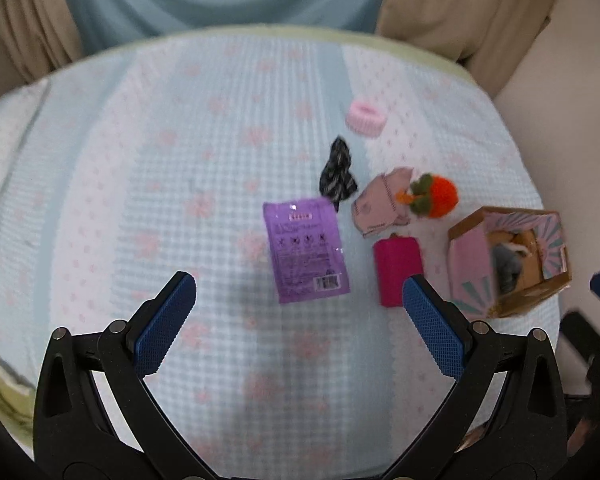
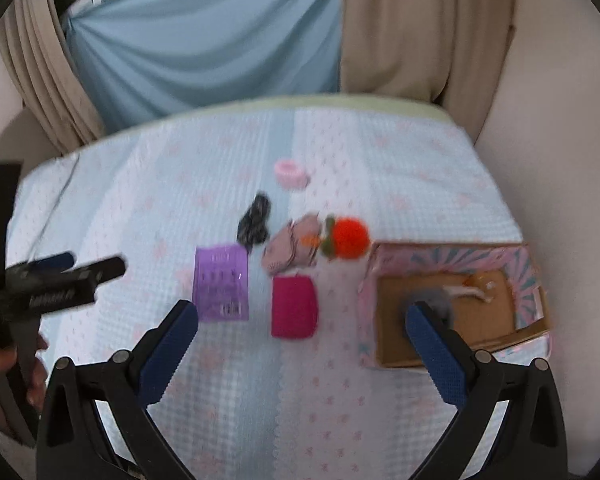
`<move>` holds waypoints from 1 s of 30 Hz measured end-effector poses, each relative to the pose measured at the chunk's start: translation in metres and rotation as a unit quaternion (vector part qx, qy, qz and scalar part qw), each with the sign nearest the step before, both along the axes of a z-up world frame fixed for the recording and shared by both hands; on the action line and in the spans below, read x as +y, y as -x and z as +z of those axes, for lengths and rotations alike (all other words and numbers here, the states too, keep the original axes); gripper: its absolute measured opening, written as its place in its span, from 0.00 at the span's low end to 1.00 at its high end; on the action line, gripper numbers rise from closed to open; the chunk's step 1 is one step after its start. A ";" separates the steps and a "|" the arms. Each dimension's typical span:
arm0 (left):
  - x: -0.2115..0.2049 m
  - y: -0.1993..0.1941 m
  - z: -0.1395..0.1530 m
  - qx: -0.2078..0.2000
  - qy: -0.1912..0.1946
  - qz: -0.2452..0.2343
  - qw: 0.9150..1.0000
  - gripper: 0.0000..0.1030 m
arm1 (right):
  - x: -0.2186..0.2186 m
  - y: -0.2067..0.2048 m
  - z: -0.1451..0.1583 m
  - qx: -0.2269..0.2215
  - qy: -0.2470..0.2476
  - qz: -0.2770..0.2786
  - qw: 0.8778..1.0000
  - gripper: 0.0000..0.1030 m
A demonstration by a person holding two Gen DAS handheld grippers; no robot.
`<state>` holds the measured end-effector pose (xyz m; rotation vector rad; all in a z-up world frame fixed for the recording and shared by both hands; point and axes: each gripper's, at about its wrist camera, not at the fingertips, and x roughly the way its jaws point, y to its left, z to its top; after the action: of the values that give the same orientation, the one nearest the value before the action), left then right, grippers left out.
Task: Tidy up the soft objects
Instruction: 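Grasp the purple packet with the left gripper while the right gripper grasps the magenta pouch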
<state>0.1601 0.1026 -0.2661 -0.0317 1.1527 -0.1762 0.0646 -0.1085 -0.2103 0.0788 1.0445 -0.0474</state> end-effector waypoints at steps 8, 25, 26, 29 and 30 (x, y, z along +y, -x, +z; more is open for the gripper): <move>-0.009 -0.043 -0.124 0.063 0.007 0.022 0.998 1.00 | 0.019 -0.025 -0.099 0.065 0.005 0.004 0.998 1.00; -0.039 -0.077 -0.242 0.107 -0.011 0.032 0.994 1.00 | 0.014 -0.079 -0.228 0.127 0.005 0.010 0.992 1.00; -0.043 -0.078 -0.245 0.103 -0.023 0.027 0.994 1.00 | 0.014 -0.082 -0.233 0.131 0.006 0.010 0.991 1.00; -0.056 -0.081 -0.248 0.093 -0.048 0.017 0.994 1.00 | 0.012 -0.089 -0.249 0.149 0.008 0.012 0.989 1.00; -0.058 -0.081 -0.249 0.093 -0.051 0.018 0.994 1.00 | 0.012 -0.092 -0.253 0.156 0.008 0.012 0.988 1.00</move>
<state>0.2415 0.0450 -0.5155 0.0220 1.3457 -0.0837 0.1565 -0.0970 -0.4636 0.0447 1.3568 -0.0461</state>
